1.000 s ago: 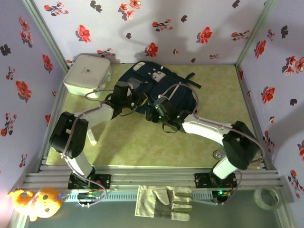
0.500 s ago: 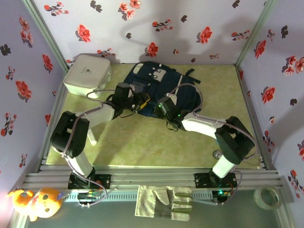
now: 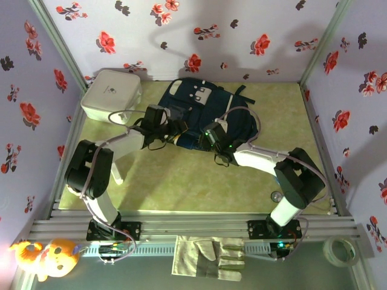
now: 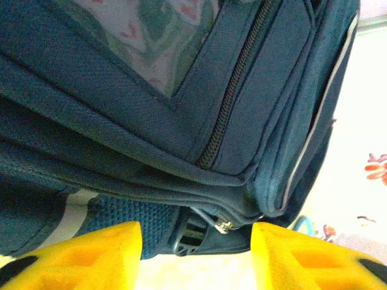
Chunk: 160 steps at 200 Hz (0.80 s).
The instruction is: Pack books, pencil case, and school supplies into a backpack
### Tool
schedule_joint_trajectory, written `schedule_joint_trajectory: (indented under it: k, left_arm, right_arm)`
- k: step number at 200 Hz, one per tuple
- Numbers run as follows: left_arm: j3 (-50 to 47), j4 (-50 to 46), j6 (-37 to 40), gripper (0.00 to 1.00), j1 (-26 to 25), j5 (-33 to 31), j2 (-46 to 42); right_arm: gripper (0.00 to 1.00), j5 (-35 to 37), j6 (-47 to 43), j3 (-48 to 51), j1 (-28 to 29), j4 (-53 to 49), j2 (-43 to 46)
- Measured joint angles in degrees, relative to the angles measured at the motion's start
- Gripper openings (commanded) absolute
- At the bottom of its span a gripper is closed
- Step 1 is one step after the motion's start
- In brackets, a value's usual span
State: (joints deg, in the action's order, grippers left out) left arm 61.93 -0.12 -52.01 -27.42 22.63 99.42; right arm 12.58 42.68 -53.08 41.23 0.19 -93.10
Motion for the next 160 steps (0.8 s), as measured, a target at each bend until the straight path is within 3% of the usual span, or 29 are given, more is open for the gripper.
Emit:
schedule_joint_trajectory:
  k: [40,77,114,160]
  left_arm:
    - [13.6,-17.8,19.5,0.49,-2.6,-9.5,0.3]
    - [24.9,-25.9,31.7,0.44,-8.1,-19.4,5.3]
    - [33.9,-31.9,38.1,0.38,-11.6,-25.6,15.1]
    - [43.0,-39.1,41.9,0.33,-12.2,-29.1,23.5]
  right_arm:
    - [0.52,-0.4,1.3,0.7,-0.5,0.0,5.2]
    - [0.53,-0.3,3.3,4.0,-1.9,-0.5,9.6]
    - [0.54,-0.1,5.2,7.6,-2.6,-1.7,13.0]
    - [0.54,-0.2,6.7,9.8,-2.7,-1.8,16.0]
